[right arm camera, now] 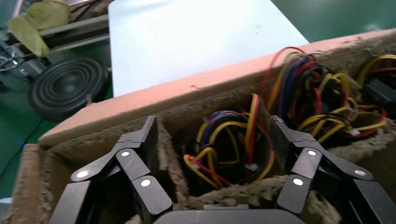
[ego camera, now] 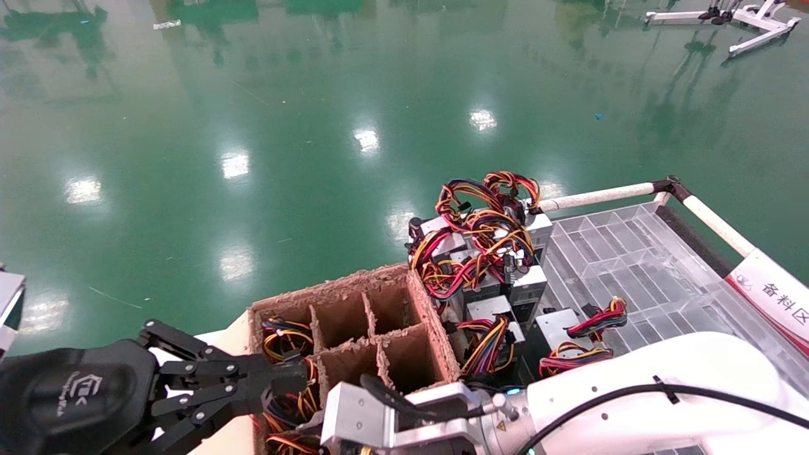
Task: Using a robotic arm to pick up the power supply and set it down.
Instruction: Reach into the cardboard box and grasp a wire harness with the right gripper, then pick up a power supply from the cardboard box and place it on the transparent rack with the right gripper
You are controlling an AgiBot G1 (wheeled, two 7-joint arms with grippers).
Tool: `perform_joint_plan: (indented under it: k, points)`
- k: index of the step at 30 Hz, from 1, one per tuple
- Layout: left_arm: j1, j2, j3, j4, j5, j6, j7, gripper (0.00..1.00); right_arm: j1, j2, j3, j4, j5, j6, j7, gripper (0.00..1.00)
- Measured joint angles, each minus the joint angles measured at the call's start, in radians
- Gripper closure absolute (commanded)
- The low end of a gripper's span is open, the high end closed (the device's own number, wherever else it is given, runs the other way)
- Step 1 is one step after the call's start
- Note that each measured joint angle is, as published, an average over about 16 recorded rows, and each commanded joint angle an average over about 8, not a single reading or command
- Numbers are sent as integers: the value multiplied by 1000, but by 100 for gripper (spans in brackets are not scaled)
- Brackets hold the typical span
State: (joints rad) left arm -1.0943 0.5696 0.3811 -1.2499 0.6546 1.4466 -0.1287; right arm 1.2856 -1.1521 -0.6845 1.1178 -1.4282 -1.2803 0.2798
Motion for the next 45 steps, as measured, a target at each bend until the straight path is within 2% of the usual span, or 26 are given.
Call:
perform_joint_plan:
  k: [2,6,18,28,36,45]
  points:
    - [0,0,0,0,0,0,0,5,2,-4,-2,-8,-5,4,7,100]
    - [0,0,0,0,0,0,0,3,5,-8,-5,-19,-13,10,20,100]
    - [0,0,0,0,0,0,0,1,-5,5,-6,-26,-18,17,53,100]
    - [0,0,0,0,0,0,0,0,-19,30,14,-23,23,2,66,100]
    - [0,0,0,0,0,0,0,0,-35,67,61,-14,116,-23,68,100]
    - [0,0,0,0,0,0,0,0,-78,134,178,5,313,-40,63,100]
